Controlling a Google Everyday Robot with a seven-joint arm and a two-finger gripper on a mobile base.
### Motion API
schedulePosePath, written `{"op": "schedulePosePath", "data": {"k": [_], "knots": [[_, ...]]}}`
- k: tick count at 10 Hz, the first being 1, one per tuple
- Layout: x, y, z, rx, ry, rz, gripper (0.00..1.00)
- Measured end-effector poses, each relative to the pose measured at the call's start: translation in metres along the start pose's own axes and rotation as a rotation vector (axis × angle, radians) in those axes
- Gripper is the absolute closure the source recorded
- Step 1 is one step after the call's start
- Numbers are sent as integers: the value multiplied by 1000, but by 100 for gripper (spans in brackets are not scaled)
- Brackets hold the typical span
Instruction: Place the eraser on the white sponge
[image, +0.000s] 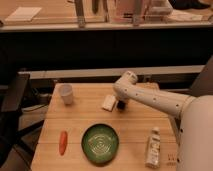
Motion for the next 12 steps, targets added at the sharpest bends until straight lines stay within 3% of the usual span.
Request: {"op": "schedulePosePath", "data": {"k": [12], "knots": [[-5,-19,3,31,2,-45,97]]}}
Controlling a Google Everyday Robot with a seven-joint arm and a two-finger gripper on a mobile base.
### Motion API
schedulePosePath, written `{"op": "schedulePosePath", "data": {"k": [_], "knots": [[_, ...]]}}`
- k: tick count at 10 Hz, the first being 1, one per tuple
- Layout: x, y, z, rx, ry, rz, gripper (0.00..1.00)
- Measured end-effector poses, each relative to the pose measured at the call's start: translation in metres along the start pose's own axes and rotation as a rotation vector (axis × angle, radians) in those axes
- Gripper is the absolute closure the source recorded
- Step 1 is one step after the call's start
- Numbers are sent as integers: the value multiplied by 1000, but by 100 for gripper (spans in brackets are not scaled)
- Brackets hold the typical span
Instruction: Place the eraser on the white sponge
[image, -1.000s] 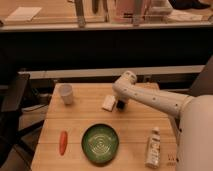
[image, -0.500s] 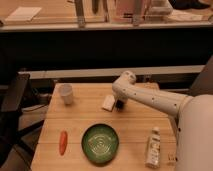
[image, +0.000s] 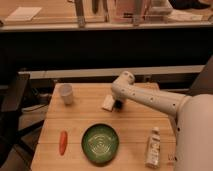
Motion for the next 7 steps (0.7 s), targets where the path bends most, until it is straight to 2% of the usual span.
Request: {"op": "schedulePosePath", "data": {"k": [5,7], "knots": [[-2,-5,1,11,1,-16,97],[-2,-8,2,16,1,-24,92]]}}
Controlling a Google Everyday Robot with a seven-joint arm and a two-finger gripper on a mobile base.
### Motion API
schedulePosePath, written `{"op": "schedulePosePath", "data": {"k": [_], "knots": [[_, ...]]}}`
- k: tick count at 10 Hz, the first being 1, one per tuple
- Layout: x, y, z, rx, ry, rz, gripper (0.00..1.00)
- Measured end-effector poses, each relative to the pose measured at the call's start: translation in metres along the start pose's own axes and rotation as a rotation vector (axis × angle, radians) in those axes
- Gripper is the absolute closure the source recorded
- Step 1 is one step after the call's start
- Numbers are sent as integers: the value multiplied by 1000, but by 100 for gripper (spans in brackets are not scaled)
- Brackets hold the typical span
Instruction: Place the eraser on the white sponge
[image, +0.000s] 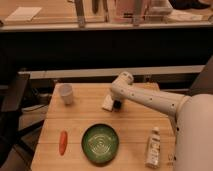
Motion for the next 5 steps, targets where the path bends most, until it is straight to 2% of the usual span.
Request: {"op": "schedulePosePath", "data": {"k": [2,3,5], "knots": [[-1,-2,0,4,-1,-6,90],[-1,-2,0,7,-1,-10,84],[-1,-4,0,10,-1,-16,84]]}}
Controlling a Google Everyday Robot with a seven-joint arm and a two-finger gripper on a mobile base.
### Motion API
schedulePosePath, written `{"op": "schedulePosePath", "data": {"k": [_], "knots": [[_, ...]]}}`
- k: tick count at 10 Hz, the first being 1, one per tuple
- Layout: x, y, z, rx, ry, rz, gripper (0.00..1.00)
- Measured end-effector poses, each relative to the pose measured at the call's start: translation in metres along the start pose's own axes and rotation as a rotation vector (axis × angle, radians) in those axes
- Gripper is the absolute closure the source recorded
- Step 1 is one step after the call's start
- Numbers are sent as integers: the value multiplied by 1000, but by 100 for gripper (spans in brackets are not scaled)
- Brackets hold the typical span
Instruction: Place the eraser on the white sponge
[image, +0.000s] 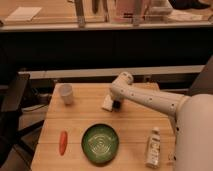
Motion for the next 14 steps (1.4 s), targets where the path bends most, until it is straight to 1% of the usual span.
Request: {"op": "schedulePosePath", "data": {"k": [5,6,9,14], "knots": [[0,-2,1,10,-4,-18,83],[0,-2,1,12,-4,-21,79],[0,-3,1,17,-7,-29,71],[0,-5,1,23,-12,-44,71]]}}
